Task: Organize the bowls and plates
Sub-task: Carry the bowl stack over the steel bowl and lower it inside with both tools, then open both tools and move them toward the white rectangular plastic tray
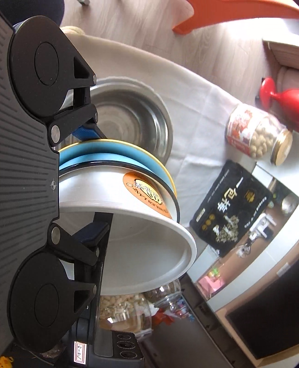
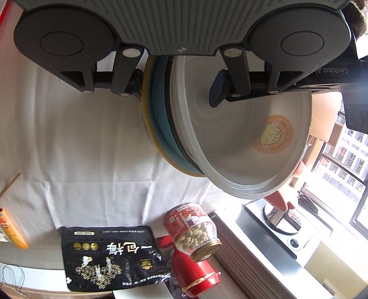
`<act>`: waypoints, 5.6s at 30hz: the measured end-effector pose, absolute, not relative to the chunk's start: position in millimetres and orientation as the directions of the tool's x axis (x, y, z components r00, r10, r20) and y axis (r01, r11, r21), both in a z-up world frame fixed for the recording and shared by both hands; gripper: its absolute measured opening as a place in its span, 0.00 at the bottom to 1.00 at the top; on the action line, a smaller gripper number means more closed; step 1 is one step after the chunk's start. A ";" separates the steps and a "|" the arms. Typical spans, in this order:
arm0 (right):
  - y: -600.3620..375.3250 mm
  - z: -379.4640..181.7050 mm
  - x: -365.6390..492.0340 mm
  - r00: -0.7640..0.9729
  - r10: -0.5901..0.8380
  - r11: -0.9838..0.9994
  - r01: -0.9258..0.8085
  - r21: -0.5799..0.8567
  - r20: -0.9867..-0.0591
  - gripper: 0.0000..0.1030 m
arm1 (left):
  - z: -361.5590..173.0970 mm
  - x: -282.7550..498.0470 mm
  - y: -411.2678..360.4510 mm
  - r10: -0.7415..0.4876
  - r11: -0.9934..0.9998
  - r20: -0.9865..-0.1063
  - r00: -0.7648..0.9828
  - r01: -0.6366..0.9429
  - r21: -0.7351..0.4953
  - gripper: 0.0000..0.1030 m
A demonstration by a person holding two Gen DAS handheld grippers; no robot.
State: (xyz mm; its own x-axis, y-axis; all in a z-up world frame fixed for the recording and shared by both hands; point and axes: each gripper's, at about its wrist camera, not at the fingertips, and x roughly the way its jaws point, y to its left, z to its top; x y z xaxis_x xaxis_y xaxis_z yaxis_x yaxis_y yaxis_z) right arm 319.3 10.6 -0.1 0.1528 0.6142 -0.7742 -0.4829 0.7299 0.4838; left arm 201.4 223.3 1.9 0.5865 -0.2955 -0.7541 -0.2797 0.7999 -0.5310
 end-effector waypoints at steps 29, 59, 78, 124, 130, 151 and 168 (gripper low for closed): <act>26.5 -28.2 321.8 0.246 0.606 0.736 -0.535 0.415 -0.756 0.55 | -11.0 193.5 248.4 -0.180 0.811 -0.793 0.583 -0.368 -0.455 0.42; 19.1 -11.4 278.9 0.362 0.606 0.740 -0.584 0.334 -0.709 0.40 | 3.1 179.6 223.3 -0.037 0.894 -0.767 0.641 -0.322 -0.311 0.31; -0.6 -5.9 263.3 0.360 0.652 0.715 -0.585 0.383 -0.667 0.41 | 26.5 155.6 237.4 -0.049 0.842 -0.688 0.725 -0.341 -0.419 0.26; -183.1 -1.1 278.6 0.666 0.462 0.885 -0.301 0.356 -0.586 0.47 | 103.2 186.0 125.9 -0.110 0.842 -0.509 0.854 -0.192 -0.505 0.21; -252.0 -27.9 288.5 0.705 0.338 0.925 -0.128 0.357 -0.623 0.47 | 84.2 185.6 135.6 0.027 0.866 -0.597 0.802 -0.317 -0.387 0.21; -230.6 -24.8 281.7 0.761 0.226 0.968 -0.107 0.226 -0.608 0.47 | 5.0 232.4 30.2 -0.345 0.910 -0.653 0.675 0.071 -0.407 0.18; -319.9 -88.8 301.3 0.573 0.229 0.948 0.054 0.314 -0.787 0.31 | -83.9 300.7 -100.4 -0.418 0.908 -0.807 0.418 0.179 -0.378 0.15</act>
State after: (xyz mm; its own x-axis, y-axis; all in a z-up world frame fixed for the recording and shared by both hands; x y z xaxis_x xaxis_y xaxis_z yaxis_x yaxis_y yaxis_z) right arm 301.3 -319.9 -88.8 0.5726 0.2287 -0.7873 0.0537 0.9478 0.3144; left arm 300.6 -100.4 -83.9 0.4176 -0.4184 -0.8065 0.1789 0.9081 -0.3785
